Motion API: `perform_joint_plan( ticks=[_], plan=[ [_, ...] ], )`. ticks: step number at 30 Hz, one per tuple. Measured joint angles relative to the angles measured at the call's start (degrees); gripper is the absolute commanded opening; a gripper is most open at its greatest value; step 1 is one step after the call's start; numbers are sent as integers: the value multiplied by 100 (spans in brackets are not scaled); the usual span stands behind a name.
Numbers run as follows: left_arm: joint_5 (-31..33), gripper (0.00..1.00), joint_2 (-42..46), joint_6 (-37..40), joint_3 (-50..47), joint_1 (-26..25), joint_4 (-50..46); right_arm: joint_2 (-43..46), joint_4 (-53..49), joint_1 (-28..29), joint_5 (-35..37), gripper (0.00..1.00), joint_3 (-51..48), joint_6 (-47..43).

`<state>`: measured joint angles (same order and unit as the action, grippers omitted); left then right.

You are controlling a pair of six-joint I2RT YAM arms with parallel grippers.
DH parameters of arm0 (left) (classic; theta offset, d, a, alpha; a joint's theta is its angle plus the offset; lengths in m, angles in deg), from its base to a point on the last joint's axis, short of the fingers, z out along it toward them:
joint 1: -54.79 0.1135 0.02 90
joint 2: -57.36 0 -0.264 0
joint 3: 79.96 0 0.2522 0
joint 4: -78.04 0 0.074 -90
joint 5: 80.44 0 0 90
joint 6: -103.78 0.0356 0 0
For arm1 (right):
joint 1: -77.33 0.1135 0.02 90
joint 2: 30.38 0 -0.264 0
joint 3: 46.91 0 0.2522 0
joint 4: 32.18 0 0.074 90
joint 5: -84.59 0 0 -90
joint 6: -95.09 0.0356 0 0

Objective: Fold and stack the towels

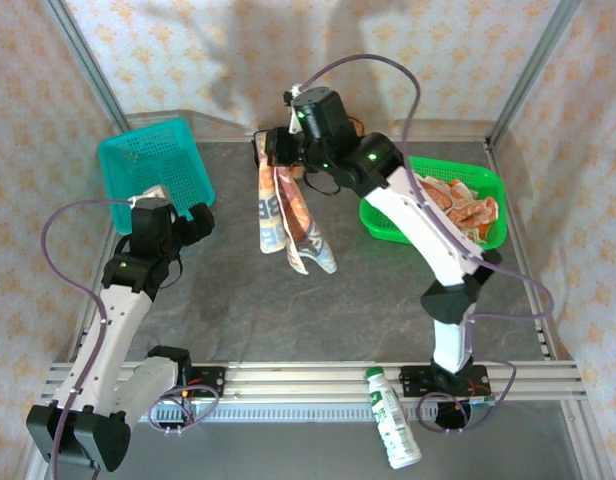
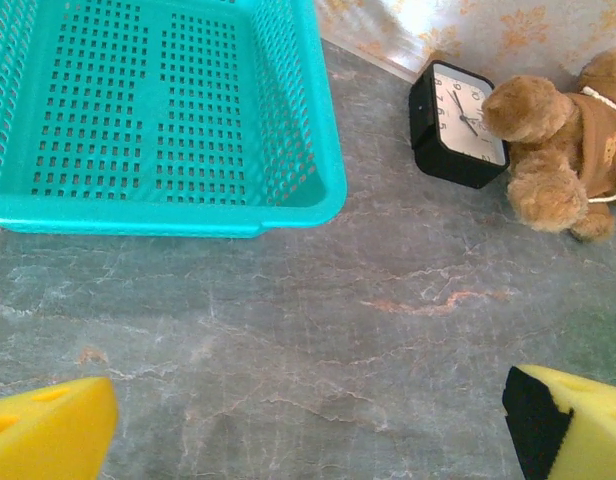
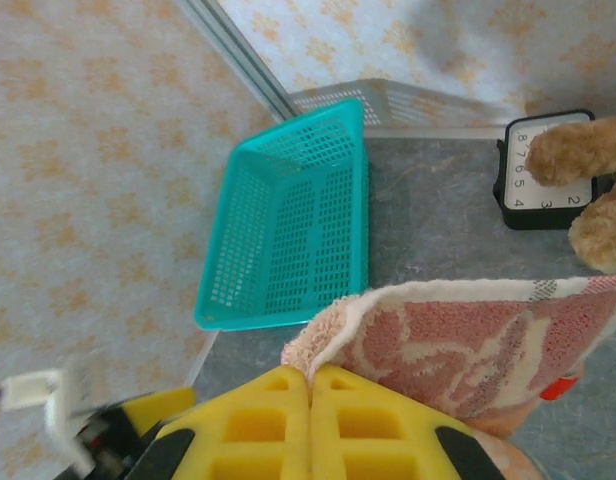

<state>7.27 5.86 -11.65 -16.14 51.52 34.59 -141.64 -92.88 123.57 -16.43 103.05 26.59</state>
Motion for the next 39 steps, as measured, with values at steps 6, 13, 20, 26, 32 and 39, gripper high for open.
perform_joint_plan(
  ticks=[6,13,20,26,32,39],
  plan=[
    [-85,100,0,-7,2,0,-125,-1779,-35,-446,-236,50,955,103],
    [-356,97,2,-223,-129,-31,-223,-2197,-402,-509,-192,54,369,11],
    [-304,85,-378,-804,-466,-1051,-210,-258,468,-479,302,47,-2868,-70],
    [-302,60,-1261,-1207,-474,-1786,105,804,1088,-573,643,39,-4378,-33],
    [-278,40,-2535,-1375,-297,-2194,310,1246,1408,-590,898,39,-5646,136],
    [-208,32,-3386,-1368,-138,-2258,592,1502,1545,-590,1060,39,-6249,260]
  ],
)
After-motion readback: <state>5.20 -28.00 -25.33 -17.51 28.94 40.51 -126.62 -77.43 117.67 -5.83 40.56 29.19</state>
